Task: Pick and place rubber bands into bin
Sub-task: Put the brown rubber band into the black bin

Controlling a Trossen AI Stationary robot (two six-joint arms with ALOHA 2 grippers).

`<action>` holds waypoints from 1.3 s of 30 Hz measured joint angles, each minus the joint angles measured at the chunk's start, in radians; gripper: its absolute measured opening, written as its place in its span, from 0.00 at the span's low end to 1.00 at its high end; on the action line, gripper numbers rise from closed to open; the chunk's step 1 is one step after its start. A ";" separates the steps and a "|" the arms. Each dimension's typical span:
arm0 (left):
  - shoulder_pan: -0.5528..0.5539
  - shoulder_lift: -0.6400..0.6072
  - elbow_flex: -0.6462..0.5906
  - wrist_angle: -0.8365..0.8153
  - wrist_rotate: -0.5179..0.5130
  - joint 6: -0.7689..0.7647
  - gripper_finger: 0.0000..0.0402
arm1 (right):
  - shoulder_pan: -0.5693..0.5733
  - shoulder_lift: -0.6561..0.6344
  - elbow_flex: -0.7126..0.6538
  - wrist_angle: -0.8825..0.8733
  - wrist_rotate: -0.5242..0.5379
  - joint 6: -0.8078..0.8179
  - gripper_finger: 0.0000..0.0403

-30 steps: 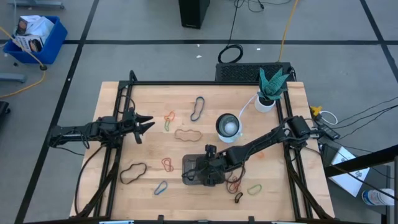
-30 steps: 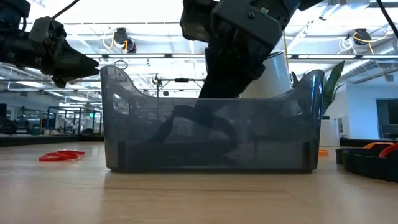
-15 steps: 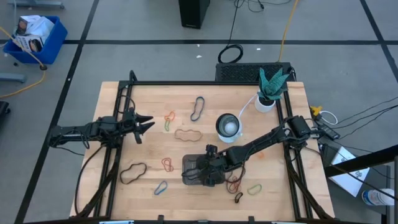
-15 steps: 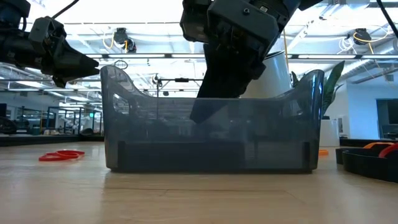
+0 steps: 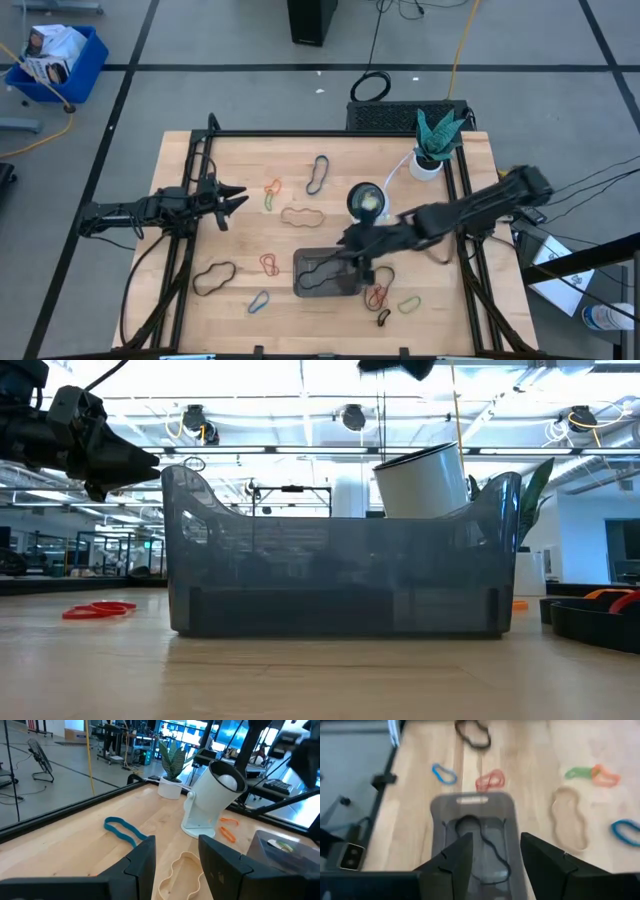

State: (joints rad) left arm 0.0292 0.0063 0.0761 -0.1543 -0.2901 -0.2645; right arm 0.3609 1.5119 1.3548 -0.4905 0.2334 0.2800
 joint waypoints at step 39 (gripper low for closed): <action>0.004 1.249 0.677 -0.192 0.169 0.364 0.38 | -0.028 -0.945 -1.036 0.593 0.001 -0.012 0.40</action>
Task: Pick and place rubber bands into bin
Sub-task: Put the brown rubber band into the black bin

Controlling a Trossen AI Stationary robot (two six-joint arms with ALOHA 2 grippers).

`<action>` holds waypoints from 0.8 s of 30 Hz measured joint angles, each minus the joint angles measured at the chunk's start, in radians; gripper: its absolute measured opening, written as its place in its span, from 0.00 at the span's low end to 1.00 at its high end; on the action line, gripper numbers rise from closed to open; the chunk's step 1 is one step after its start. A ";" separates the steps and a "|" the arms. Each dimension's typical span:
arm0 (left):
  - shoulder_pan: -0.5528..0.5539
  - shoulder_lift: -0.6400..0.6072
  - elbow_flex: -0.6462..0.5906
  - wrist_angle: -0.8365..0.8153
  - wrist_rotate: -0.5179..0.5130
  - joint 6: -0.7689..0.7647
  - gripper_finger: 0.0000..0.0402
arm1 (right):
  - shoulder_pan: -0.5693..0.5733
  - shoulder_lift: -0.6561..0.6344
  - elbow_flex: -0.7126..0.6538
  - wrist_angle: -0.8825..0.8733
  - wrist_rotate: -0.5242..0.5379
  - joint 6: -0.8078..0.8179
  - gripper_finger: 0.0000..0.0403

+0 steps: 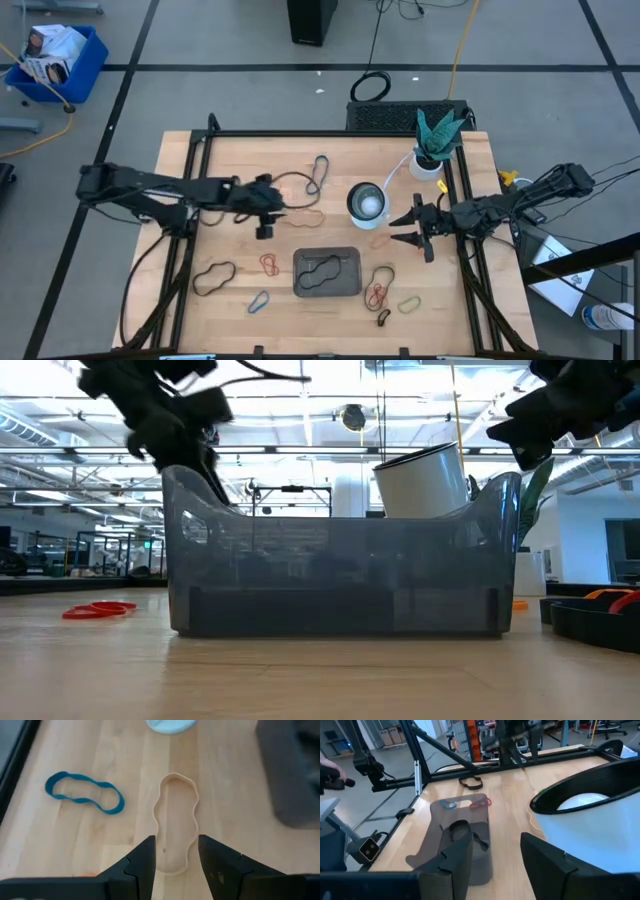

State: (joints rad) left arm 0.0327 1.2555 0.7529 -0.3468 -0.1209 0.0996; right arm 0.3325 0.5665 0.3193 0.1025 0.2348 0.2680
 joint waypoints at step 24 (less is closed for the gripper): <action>0.004 0.392 0.043 0.010 0.025 0.079 0.38 | 0.000 -0.015 -0.041 -0.002 0.000 -0.004 0.40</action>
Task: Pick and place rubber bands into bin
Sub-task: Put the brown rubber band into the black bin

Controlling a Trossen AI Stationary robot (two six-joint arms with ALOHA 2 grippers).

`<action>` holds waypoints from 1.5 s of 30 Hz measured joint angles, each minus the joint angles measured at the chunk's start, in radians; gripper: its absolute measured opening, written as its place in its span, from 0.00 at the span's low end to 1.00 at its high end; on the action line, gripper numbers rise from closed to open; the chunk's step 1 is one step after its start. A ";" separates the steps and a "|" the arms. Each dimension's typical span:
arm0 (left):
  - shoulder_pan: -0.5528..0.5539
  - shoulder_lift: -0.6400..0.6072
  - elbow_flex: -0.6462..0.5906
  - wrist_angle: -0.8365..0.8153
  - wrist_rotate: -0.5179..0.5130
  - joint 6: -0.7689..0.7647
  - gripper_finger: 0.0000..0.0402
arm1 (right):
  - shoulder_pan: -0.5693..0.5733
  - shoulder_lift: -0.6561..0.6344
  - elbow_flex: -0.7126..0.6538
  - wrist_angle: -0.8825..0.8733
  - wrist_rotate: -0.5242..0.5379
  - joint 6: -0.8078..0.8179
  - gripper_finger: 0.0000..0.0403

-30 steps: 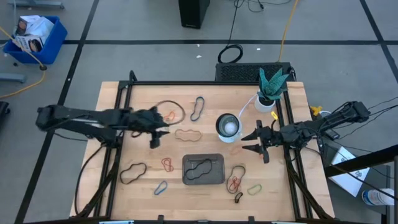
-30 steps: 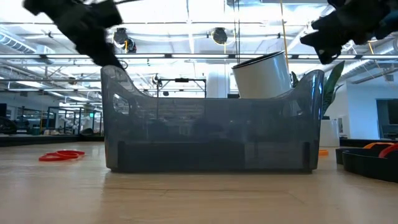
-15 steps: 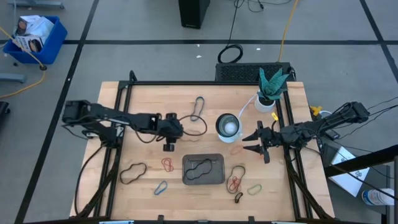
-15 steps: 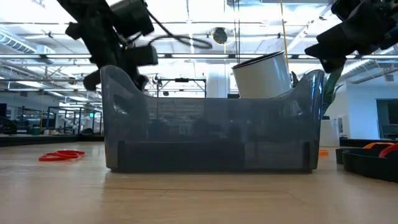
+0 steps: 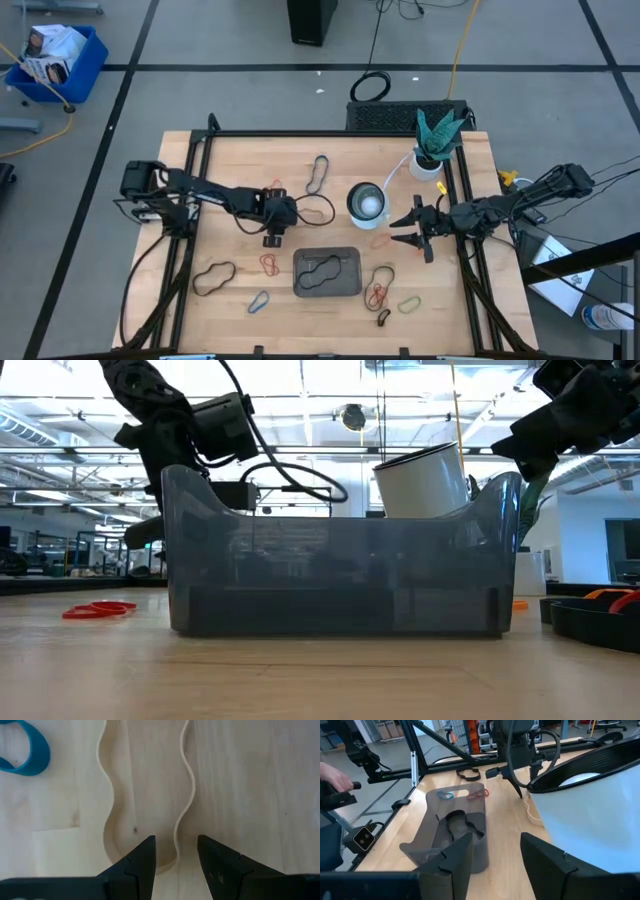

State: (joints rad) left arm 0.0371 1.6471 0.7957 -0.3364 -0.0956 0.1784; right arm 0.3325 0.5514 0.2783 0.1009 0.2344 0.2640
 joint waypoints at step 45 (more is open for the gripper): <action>-0.008 -0.717 0.015 0.153 0.048 -0.159 0.01 | 0.000 0.000 0.000 0.001 0.003 -0.015 0.39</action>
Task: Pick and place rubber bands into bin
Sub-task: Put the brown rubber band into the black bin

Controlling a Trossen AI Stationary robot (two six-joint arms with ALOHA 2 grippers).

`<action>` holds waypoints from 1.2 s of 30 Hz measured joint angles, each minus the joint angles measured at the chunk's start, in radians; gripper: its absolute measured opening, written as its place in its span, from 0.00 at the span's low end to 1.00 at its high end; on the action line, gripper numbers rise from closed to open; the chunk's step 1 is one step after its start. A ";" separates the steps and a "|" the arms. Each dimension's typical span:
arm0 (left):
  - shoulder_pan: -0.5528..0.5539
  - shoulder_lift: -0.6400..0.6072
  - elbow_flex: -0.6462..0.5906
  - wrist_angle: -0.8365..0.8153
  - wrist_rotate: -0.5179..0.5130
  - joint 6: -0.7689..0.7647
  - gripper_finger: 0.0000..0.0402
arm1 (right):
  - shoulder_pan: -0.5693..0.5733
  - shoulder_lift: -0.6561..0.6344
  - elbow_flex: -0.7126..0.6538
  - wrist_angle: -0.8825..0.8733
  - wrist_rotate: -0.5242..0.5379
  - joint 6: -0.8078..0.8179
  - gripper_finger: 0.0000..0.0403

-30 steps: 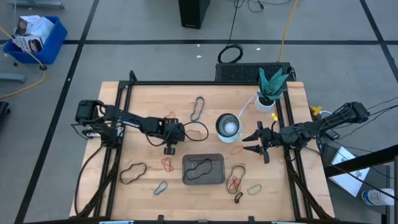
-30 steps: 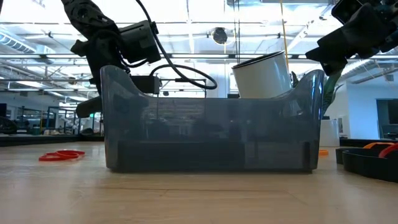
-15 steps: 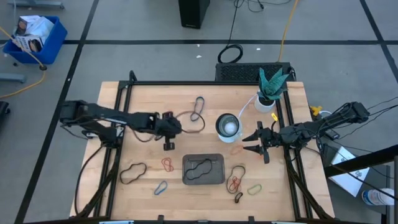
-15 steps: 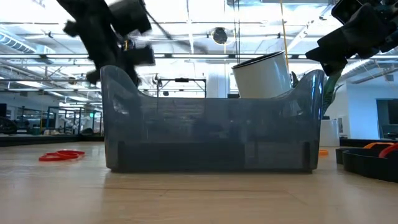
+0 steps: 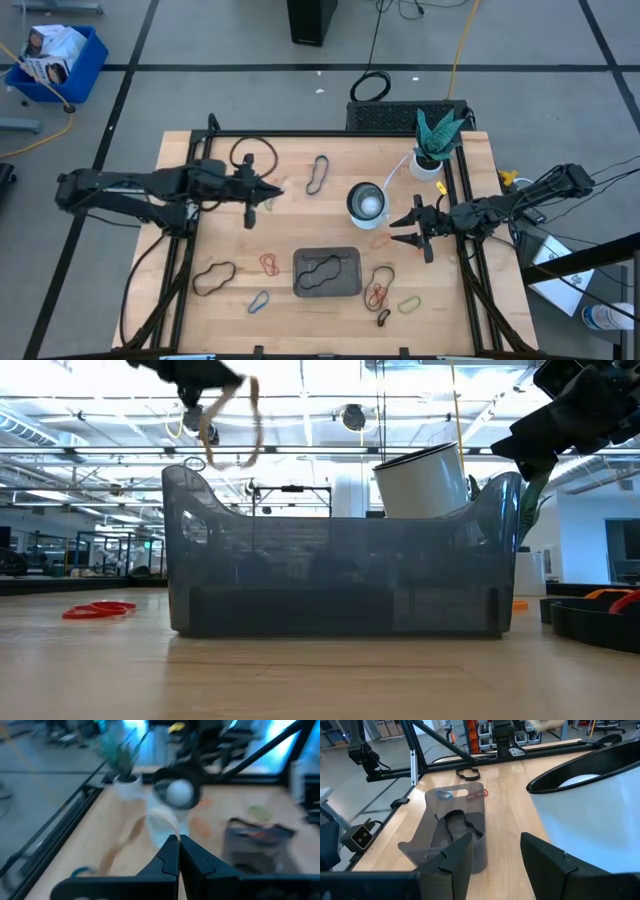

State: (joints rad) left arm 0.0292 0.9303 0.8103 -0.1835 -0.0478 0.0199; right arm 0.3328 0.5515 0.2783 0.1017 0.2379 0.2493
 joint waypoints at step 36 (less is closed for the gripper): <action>-0.290 0.797 0.607 -0.327 0.119 -0.108 0.02 | 0.006 0.001 0.000 -0.001 0.098 0.000 0.39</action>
State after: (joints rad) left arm -0.2607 1.7271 1.4170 -0.5101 0.0713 -0.0876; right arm 0.3386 0.5522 0.2783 0.1005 0.3359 0.2489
